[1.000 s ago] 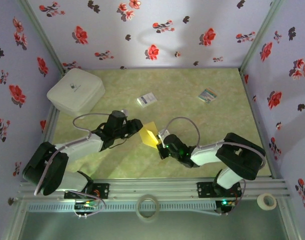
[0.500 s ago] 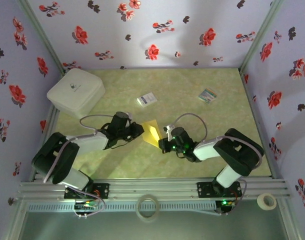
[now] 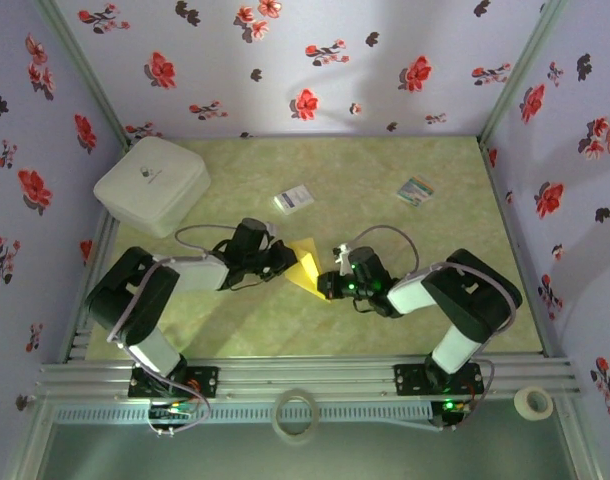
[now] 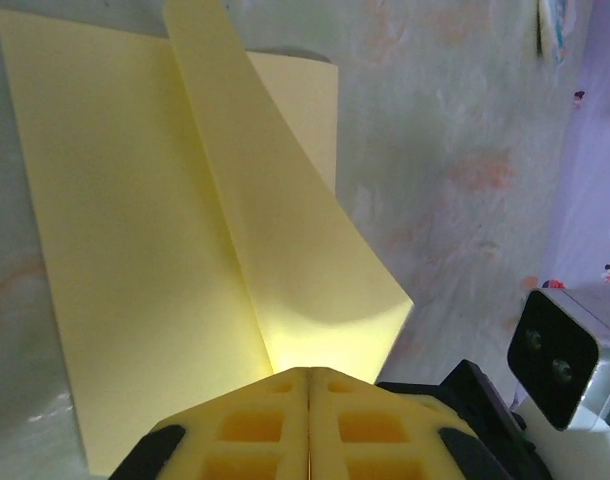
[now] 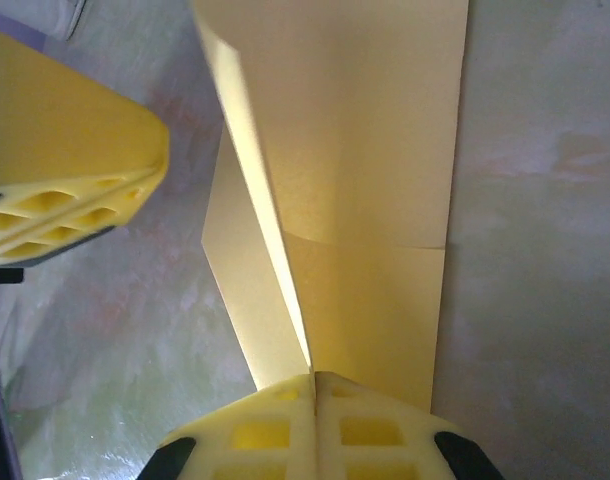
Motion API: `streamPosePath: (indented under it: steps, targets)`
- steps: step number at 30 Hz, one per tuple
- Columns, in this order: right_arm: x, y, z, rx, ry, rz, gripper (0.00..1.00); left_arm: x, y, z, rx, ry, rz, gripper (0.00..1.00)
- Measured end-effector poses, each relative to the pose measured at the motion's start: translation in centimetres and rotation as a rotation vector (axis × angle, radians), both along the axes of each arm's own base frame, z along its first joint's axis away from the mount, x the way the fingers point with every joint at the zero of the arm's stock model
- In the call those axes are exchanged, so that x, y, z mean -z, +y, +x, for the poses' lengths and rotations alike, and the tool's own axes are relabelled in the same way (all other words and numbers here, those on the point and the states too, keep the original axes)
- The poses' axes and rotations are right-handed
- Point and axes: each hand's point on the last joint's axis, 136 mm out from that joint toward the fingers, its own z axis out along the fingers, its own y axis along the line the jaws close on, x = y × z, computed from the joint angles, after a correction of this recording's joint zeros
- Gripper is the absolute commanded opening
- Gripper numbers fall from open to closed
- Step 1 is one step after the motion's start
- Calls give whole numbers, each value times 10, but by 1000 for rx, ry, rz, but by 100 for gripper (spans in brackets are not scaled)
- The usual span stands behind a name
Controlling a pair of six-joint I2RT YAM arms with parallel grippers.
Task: Fold a paper plane with a square sheet of paper (pick it up from the middle)
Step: Fourth fold the wing at the center of the table.
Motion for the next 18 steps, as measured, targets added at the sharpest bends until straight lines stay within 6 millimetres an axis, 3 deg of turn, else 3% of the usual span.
streamPosePath:
  steps: [10,18]
  targets:
    - [-1,-1,3,19,118,88,4,33,-4,-7,22,66,43,2]
    - [-2,-3,7,56,158,123,4,35,-4,-7,21,67,44,1]
